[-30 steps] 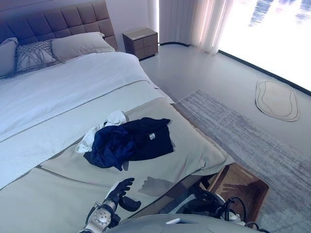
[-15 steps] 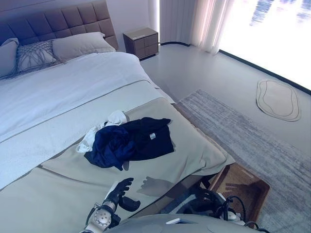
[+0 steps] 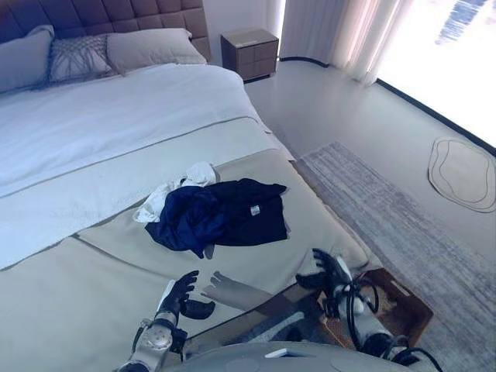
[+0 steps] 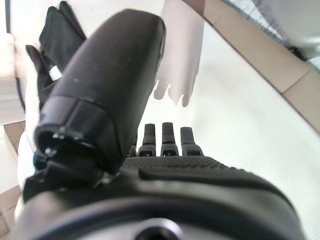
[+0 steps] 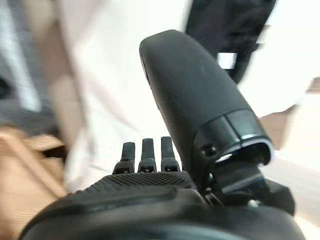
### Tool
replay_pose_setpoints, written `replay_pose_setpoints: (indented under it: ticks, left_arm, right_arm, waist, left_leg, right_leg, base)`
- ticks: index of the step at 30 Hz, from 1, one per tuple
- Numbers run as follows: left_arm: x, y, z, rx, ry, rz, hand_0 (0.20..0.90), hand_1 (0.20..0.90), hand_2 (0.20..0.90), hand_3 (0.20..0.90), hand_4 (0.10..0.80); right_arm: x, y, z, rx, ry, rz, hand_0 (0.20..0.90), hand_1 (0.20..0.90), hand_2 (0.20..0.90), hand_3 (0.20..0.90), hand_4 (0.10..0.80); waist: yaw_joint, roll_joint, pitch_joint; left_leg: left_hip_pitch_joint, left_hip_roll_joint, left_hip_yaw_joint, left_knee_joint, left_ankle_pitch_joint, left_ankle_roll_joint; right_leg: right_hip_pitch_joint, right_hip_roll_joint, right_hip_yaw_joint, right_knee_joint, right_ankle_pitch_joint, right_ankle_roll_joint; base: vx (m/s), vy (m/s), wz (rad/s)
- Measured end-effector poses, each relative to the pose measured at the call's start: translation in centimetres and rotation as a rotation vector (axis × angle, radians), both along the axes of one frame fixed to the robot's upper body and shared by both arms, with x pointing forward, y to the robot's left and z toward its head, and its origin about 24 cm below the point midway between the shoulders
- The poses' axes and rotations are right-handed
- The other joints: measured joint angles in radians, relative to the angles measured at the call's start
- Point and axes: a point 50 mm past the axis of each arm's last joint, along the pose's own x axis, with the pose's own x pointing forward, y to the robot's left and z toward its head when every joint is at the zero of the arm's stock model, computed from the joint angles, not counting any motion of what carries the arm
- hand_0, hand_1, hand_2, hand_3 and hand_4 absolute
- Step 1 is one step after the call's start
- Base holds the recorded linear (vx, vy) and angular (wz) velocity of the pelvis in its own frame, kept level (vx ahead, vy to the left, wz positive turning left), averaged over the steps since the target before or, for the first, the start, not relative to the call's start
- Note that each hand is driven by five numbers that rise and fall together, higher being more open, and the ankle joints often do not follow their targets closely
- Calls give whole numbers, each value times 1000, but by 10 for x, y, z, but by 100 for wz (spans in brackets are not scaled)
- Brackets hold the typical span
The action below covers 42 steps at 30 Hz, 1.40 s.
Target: Pick up the clothes from the bed and place them into the basket
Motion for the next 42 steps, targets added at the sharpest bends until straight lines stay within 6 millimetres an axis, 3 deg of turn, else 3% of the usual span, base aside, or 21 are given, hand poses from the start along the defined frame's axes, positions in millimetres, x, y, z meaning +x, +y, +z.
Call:
replay_pose_setpoints:
  ticks: [2, 3, 4, 8, 12, 16, 18, 21, 24, 27, 32, 34, 38, 42]
  left_arm:
    - [22, 14, 15, 23, -72, 8, 900, 900, 900, 900, 800]
    - [31, 21, 22, 30, -102, 24, 900, 900, 900, 900, 800]
    - [36, 23, 25, 26, -116, 44, 900, 900, 900, 900, 800]
    - [53, 14, 40, -64, -206, 104, 900, 900, 900, 900, 800]
    - [69, 3, 57, -133, -303, 96, 900, 900, 900, 900, 800]
    - [84, -5, 77, -203, -418, 85, 900, 900, 900, 900, 800]
    - [98, -8, 99, -244, -521, 66, 900, 900, 900, 900, 800]
    - [115, -7, 127, -281, -638, 44, 900, 900, 900, 900, 800]
    - [133, -11, 156, -316, -745, 16, 900, 900, 900, 900, 800]
    - [142, -21, 174, -357, -811, -19, 900, 900, 900, 900, 800]
    - [141, -38, 185, -398, -843, -102, 900, 900, 900, 900, 800]
    - [141, -40, 190, -404, -860, -117, 900, 900, 900, 900, 800]
    - [138, -33, 187, -380, -849, -109, 900, 900, 900, 900, 800]
    - [130, -31, 182, -395, -833, -88, 900, 900, 900, 900, 800]
  right_arm:
    - [15, -1, 12, -9, -65, -2, 900, 900, 900, 900, 800]
    - [22, 0, 17, -8, -89, -4, 900, 900, 900, 900, 800]
    - [28, -1, 21, -13, -107, -5, 900, 900, 900, 900, 800]
    - [74, -18, 70, -103, -279, -9, 900, 900, 900, 900, 800]
    - [110, -44, 122, -233, -400, -69, 900, 900, 900, 900, 800]
    - [137, -65, 170, -348, -480, -124, 900, 900, 900, 900, 800]
    - [148, -78, 198, -413, -510, -155, 900, 900, 900, 900, 800]
    - [156, -84, 215, -454, -519, -176, 900, 900, 900, 900, 800]
    - [165, -86, 234, -474, -527, -191, 900, 900, 900, 900, 800]
    - [166, -86, 234, -488, -497, -180, 900, 900, 900, 900, 800]
    - [169, -87, 242, -514, -488, -188, 900, 900, 900, 900, 800]
    - [173, -86, 253, -532, -491, -173, 900, 900, 900, 900, 800]
    - [179, -81, 266, -547, -482, -125, 900, 900, 900, 900, 800]
    - [179, -80, 263, -594, -442, -91, 900, 900, 900, 900, 800]
  waist:
    - [-1, -42, 18]
    - [2, -68, 24]
    - [9, -65, 34]
    - [63, 7, 75]
    - [92, 50, 102]
    - [124, 79, 152]
    - [146, 92, 215]
    - [174, 82, 265]
    - [198, 94, 322]
    - [220, 98, 381]
    - [224, 99, 392]
    - [224, 101, 410]
    - [226, 100, 417]
    - [225, 101, 418]
  left_leg:
    - [-36, -15, -47, 0, 16, 0]
    - [-46, -28, -56, 0, 21, -4]
    - [-45, -21, -67, 0, 24, -8]
    - [-68, 12, -83, 9, 35, -26]
    - [-137, 13, -102, 63, 55, -57]
    - [-208, 12, -80, 125, 59, -64]
    - [-250, -6, -72, 180, 56, -64]
    - [-336, -51, -71, 273, 9, -50]
    - [-443, -78, -76, 390, -20, -40]
    - [-493, -92, -75, 485, -58, -35]
    - [-604, -118, -77, 606, -92, -19]
    - [-655, -125, -77, 667, -110, -7]
    - [-738, -124, -71, 762, -140, 5]
    - [-798, -116, -66, 818, -162, 1]
  right_leg:
    - [11, 9, 67, -87, 6, -3]
    - [27, 4, 70, -132, 16, -11]
    - [44, 5, 62, -153, 27, -13]
    - [121, 45, -12, -283, 78, -31]
    - [122, 59, -91, -290, 80, -35]
    - [57, 44, -135, -179, 22, -51]
    - [-25, -3, -140, -3, -69, -61]
    - [-166, -87, -135, 240, -177, -78]
    - [-263, -129, -129, 363, -212, -93]
    - [-301, -154, -117, 439, -243, -97]
    - [-391, -192, -111, 542, -271, -100]
    - [-436, -211, -107, 597, -289, -117]
    - [-517, -224, -84, 680, -313, -120]
    - [-576, -223, -63, 726, -314, -118]
  base:
    - [24, -177, 88]
    - [70, -125, 67]
    - [92, -128, 47]
    - [15, -57, 34]
    - [-56, 21, 57]
    - [-34, 97, 37]
    - [-28, 77, 31]
    - [-79, 50, 28]
    - [13, 9, 20]
    - [3, 6, 9]
    - [-26, 15, 14]
    - [0, 52, 13]
    - [24, 44, 3]
    - [-10, 25, -6]
